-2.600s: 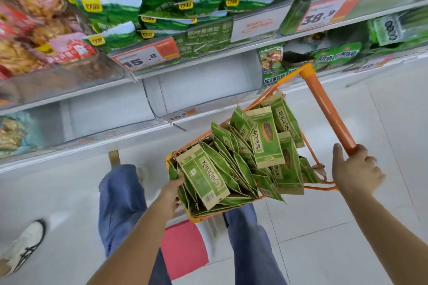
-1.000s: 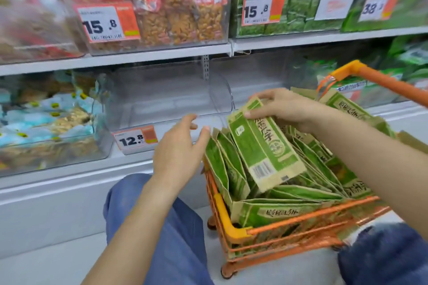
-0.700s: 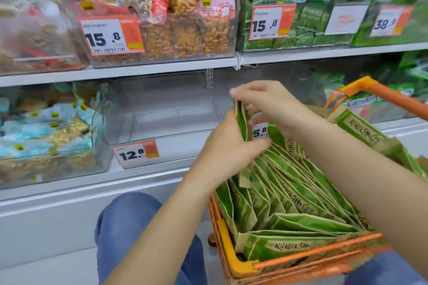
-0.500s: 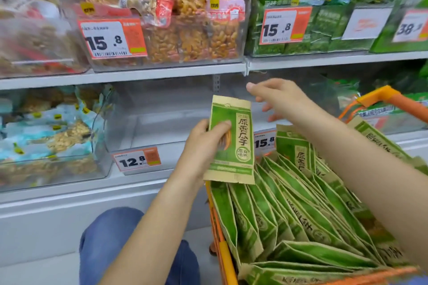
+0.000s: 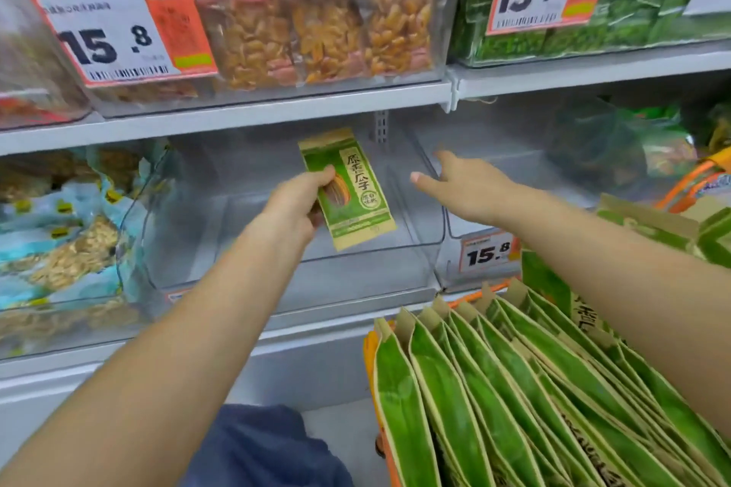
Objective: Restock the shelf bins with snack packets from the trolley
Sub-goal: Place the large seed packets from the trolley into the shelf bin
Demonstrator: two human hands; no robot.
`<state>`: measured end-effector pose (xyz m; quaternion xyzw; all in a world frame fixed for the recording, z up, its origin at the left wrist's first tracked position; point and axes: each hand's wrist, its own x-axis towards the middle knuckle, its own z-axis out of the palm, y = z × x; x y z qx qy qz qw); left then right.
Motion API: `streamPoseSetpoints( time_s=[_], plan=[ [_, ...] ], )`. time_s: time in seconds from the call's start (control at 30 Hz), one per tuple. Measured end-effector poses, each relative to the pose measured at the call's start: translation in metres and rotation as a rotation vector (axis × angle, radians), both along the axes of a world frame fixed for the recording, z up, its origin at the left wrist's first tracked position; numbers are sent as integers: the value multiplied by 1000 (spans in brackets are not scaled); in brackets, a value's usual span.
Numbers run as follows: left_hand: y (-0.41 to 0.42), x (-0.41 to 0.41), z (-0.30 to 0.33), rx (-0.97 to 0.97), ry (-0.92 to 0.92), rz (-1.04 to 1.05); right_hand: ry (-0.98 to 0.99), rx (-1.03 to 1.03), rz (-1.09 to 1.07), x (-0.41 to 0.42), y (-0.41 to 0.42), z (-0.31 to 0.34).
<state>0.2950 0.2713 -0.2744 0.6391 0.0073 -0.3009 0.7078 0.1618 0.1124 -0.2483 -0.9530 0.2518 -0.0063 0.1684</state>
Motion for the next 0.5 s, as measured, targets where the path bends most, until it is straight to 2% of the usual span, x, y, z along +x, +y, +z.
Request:
streamPoseSetpoints(
  time_s=[0.17, 0.33, 0.5],
  plan=[
    [-53, 46, -23, 64, -33, -70, -94, -32, 14, 7, -5, -36],
    [-90, 81, -36, 242, -291, -48, -144, -74, -14, 6, -5, -47],
    [-103, 105, -55, 213, -383, -30, -146, -19, 18, 8, -7, -43]
  ],
)
